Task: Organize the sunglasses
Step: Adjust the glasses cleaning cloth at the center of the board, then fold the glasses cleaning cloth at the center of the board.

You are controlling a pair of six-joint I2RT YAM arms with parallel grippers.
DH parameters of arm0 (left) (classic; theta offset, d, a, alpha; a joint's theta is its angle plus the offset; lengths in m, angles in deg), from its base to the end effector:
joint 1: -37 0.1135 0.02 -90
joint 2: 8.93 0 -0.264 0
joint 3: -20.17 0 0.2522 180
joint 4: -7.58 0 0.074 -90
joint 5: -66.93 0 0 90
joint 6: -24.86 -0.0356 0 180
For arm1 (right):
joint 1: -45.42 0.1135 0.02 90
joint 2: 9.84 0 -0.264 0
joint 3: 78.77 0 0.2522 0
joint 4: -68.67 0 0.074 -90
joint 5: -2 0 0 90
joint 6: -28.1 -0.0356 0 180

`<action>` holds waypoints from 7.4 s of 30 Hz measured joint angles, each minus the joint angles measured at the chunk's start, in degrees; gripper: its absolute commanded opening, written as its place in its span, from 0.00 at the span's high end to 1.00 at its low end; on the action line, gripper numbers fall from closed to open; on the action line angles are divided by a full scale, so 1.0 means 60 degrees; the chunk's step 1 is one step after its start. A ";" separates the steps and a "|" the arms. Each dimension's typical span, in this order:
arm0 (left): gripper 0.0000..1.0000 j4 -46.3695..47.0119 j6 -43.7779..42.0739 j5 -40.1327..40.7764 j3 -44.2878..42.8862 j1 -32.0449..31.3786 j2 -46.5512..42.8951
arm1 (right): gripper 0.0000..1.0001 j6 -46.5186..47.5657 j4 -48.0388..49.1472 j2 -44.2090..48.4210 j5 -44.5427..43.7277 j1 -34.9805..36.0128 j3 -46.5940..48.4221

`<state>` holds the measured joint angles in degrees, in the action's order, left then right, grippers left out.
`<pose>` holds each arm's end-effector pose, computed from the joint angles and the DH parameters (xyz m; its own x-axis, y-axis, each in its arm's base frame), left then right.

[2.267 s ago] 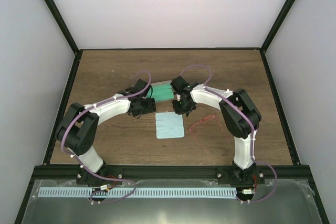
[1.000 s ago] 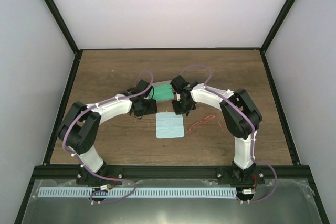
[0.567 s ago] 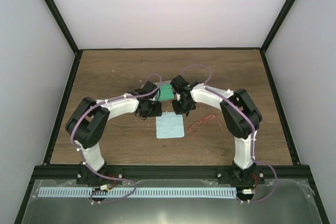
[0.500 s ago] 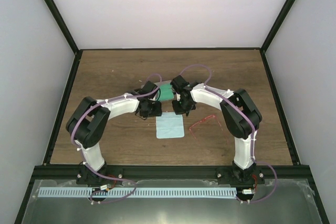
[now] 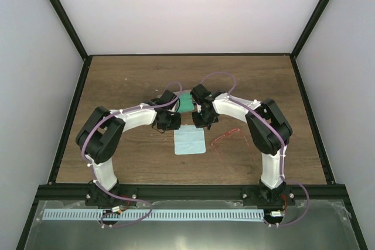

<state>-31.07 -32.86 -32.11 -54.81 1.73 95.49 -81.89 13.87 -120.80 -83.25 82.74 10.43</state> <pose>0.2793 -0.2044 0.1440 -0.9705 0.0404 -0.2376 0.1181 0.9392 -0.3225 0.2957 0.2292 0.1601 -0.9387 -0.2872 -0.1909 -0.3177 0.9354 0.1551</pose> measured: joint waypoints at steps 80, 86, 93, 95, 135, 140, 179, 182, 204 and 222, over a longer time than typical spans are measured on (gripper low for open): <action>0.96 -0.0736 0.0619 0.0783 0.0608 -0.1133 -0.1071 | 0.99 -0.0586 0.0062 0.1563 0.0266 0.0801 -0.1388; 0.96 -0.0729 0.0670 0.0827 0.0841 -0.1257 -0.1235 | 0.99 -0.0681 0.0062 0.1588 0.0262 0.0943 -0.1475; 0.96 -0.0729 0.0780 0.0889 0.0922 -0.1348 -0.1311 | 0.99 -0.0765 0.0051 0.1792 0.0222 0.1013 -0.1665; 0.96 -0.0732 0.0805 0.0922 0.0922 -0.1366 -0.1315 | 0.99 -0.0790 0.0033 0.1869 0.0193 0.1013 -0.1683; 0.96 -0.1228 0.0882 0.1504 0.0342 -0.1381 -0.1617 | 0.99 -0.0900 -0.0131 0.2379 -0.0168 0.1020 -0.1679; 0.96 -0.1228 0.0882 0.1494 0.0342 -0.1381 -0.1621 | 0.99 -0.0896 -0.0153 0.2430 -0.0160 0.1020 -0.1679; 0.96 -0.1031 0.1082 0.0827 0.1202 -0.1745 -0.1949 | 0.99 -0.0907 -0.0004 0.2539 0.0353 0.1235 -0.2503; 0.96 -0.1002 0.1078 0.0747 0.1231 -0.1756 -0.1912 | 0.99 -0.0929 0.0007 0.2539 0.0379 0.1253 -0.2557; 0.96 -0.0969 0.1060 0.0579 0.1326 -0.1909 -0.1676 | 0.99 -0.0936 0.0033 0.2503 0.0386 0.1253 -0.2612; 0.96 -0.0943 0.1071 0.0532 0.1475 -0.1989 -0.1676 | 0.98 -0.0936 0.0095 0.2503 0.0455 0.1304 -0.2962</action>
<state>-36.73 -26.44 -28.92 -45.95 -10.20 85.43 -87.51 14.44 -105.78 -80.52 90.56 -7.34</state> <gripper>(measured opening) 0.040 0.009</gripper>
